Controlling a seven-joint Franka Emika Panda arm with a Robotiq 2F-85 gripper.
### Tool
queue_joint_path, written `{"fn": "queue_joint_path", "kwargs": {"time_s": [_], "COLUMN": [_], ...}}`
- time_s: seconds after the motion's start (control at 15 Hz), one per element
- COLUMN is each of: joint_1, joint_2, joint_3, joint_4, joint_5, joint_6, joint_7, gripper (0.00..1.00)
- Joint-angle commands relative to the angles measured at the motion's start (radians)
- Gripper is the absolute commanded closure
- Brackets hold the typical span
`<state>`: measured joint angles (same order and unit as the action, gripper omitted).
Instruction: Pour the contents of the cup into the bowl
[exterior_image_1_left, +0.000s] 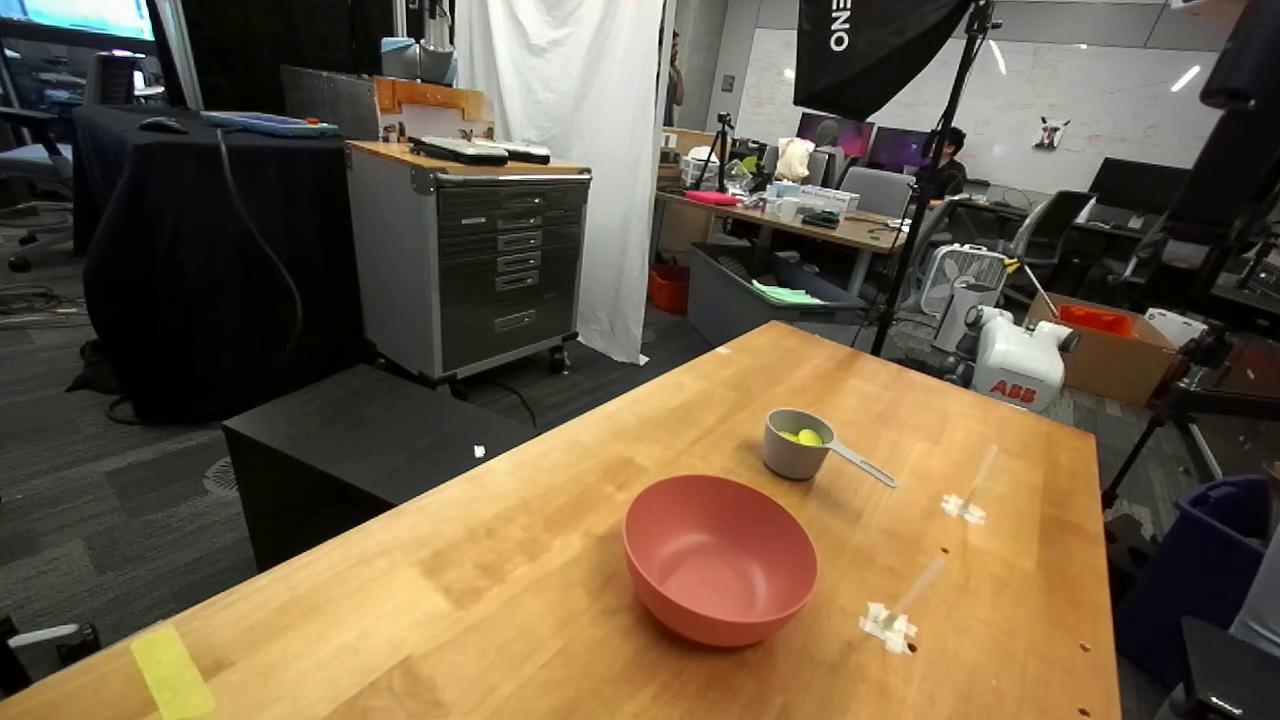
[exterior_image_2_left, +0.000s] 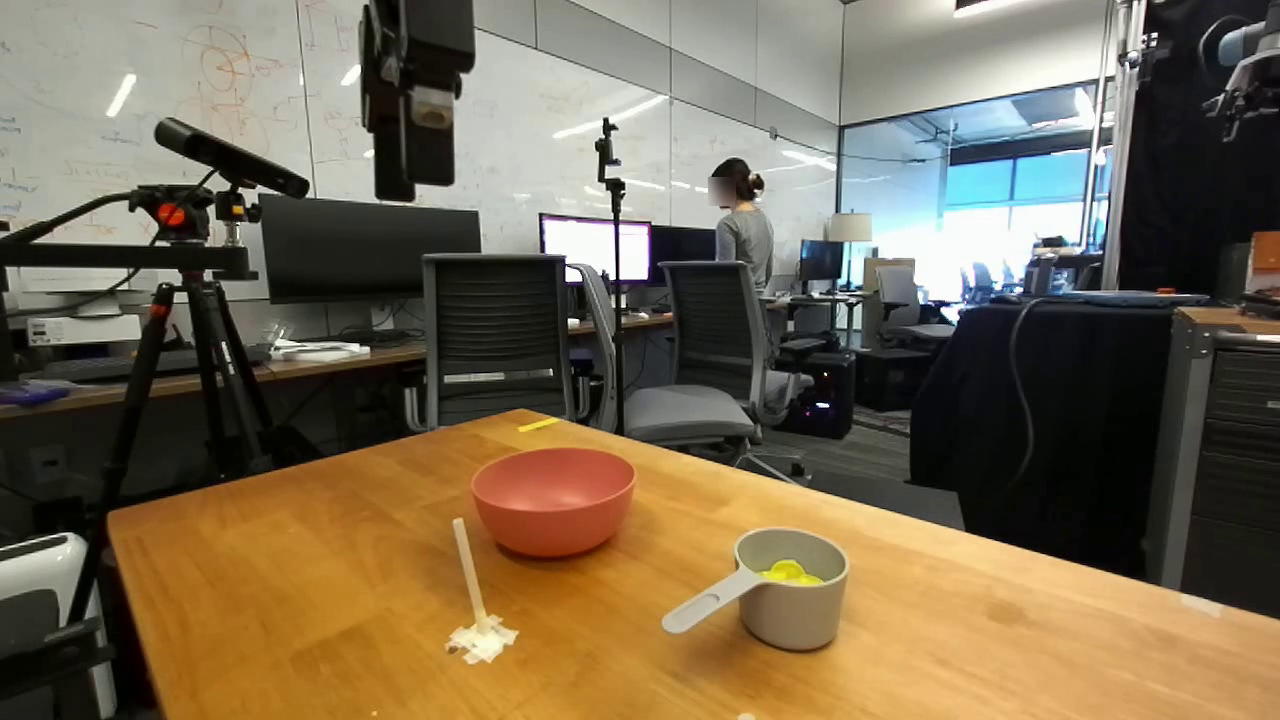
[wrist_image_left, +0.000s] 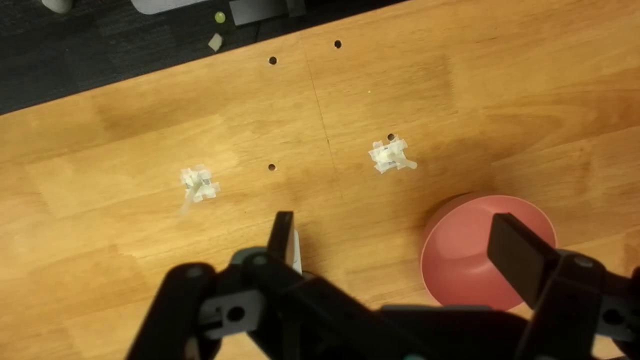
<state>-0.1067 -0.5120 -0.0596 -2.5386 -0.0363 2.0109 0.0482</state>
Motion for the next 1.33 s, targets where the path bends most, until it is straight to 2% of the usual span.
{"fn": "queue_joint_path", "kwargs": {"time_s": [0.0,0.27,0.53,0.73,1.0,1.27], "joint_1": [0.001,-0.007,-0.028,-0.037,-0.039,-0.044], "joint_2": [0.007,0.046,0.1,0.15,0.231,0.331], "joint_3": [0.002,-0.003,-0.013,-0.029,-0.051,-0.063], "joint_4": [-0.005,0.014,0.044,0.083,0.161,0.278], "joint_5": [-0.001,0.011,0.038,0.054,0.071,0.05], "joint_6": [0.027,0.107,0.256,0.305,0.321,0.266], "joint_7": [0.012,0.043,0.123,0.14,0.129,0.112], "gripper": [0.0,0.0,0.0,0.0,0.0,0.0]}}
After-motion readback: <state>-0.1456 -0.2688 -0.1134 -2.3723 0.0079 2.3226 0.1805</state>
